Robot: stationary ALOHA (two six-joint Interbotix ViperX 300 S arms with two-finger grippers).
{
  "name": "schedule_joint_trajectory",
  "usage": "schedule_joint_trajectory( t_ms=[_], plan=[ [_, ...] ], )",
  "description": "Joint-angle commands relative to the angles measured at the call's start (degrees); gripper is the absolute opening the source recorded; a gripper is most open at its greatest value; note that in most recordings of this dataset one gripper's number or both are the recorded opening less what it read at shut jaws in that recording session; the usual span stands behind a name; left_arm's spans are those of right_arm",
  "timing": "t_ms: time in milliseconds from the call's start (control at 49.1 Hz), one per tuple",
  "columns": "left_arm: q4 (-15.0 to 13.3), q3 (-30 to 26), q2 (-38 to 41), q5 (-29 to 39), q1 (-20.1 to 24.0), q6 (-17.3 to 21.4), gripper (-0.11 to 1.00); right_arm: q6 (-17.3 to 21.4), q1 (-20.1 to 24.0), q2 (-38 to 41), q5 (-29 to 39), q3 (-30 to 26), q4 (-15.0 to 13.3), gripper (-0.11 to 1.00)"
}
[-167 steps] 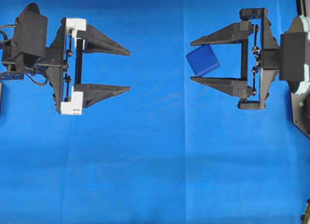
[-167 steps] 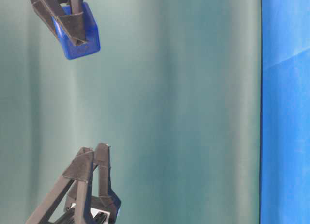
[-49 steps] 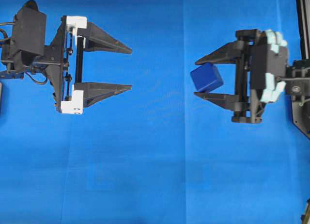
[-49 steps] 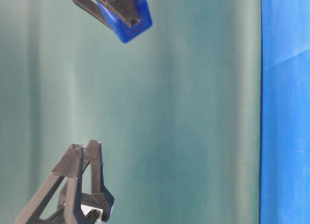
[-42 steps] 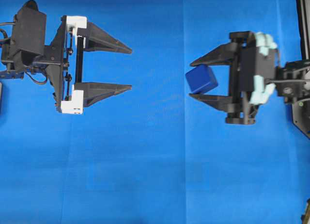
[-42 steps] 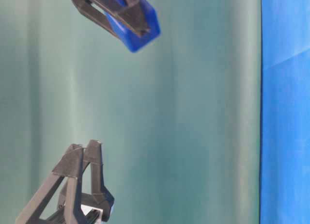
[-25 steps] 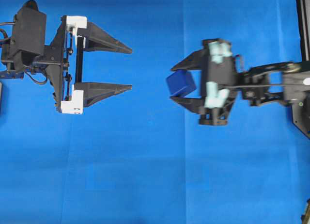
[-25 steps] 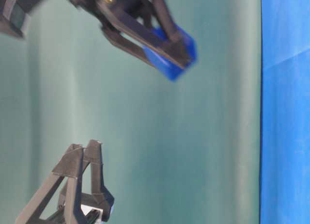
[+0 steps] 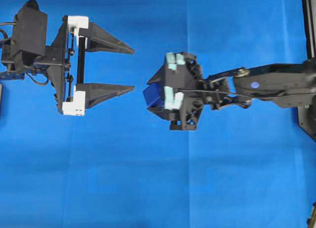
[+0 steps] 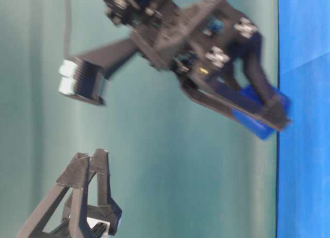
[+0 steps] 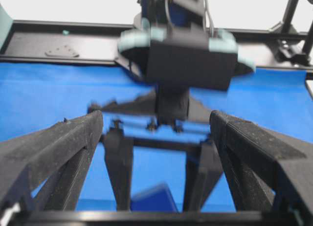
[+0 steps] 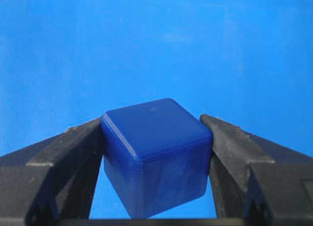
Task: Handover the blue block to the right arm after grasping it with the left arm, then place it in the designated position.
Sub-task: 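Rotate and lower the right gripper with the cube toward the table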
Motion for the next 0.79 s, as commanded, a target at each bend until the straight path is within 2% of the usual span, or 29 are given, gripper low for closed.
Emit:
schedule_joint_trajectory(
  t_ms=[0,285,651,773],
  plan=[
    [0.1,-0.9,-0.5,-0.2,0.4,0.0,0.93,0.8,-0.6,1.5,-1.7,-1.8,0.2,0.47],
    [0.1,-0.9,-0.6,-0.1,0.5,0.0,0.93,2.2,-1.1,7.3,-4.9,-3.8,0.5,0.47],
    [0.1,-0.8,-0.9,-0.1,0.4,0.0,0.93,2.2,-1.0,13.9,-9.6,-5.4,3.8,0.47],
    [0.1,-0.6,-1.0,-0.1,0.4,0.0,0.93,2.2,-1.0,15.4,-10.3,-5.4,4.0,0.47]
  ],
)
